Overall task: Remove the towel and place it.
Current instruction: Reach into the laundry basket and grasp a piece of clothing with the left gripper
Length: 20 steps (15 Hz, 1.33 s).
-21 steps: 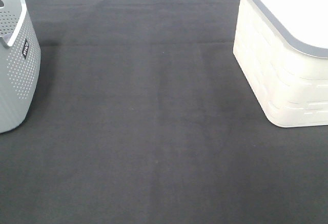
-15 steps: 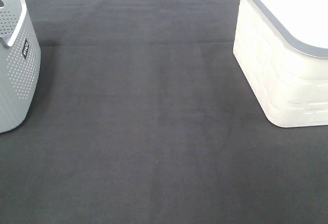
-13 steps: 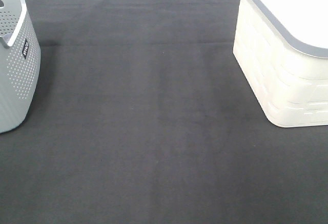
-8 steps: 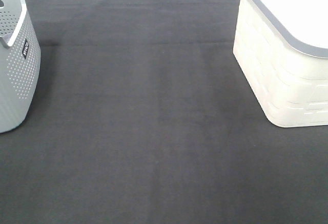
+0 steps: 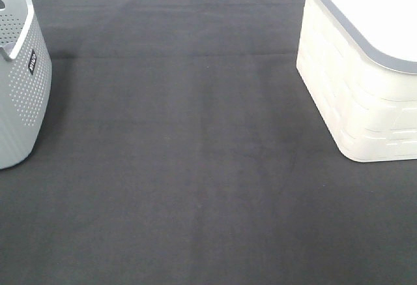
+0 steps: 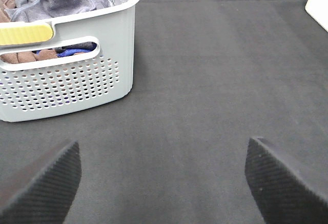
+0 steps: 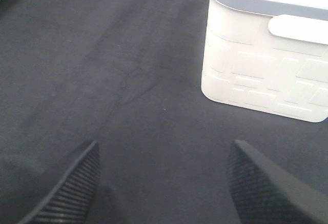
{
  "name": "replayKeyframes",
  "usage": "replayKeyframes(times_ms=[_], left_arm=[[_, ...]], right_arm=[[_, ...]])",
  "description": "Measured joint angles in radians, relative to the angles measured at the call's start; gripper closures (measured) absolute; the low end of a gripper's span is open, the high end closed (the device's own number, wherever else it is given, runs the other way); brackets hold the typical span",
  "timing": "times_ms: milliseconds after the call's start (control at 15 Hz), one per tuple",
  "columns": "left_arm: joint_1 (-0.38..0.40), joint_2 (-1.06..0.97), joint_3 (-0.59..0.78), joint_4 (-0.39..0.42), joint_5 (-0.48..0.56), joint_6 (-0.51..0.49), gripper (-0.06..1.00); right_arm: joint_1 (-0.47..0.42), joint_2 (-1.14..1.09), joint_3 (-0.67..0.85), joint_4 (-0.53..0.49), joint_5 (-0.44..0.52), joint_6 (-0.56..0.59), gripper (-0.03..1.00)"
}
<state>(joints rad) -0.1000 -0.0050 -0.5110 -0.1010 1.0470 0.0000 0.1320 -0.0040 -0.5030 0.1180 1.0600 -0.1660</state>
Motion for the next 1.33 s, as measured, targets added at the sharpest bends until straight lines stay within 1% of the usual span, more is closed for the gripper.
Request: replayKeyframes(times_ms=[1333], left_arm=[[0.0,0.0,0.0,0.006,0.0,-0.01,0.15]], right_arm=[[0.0,0.0,0.0,0.0,0.0,0.002,0.27]])
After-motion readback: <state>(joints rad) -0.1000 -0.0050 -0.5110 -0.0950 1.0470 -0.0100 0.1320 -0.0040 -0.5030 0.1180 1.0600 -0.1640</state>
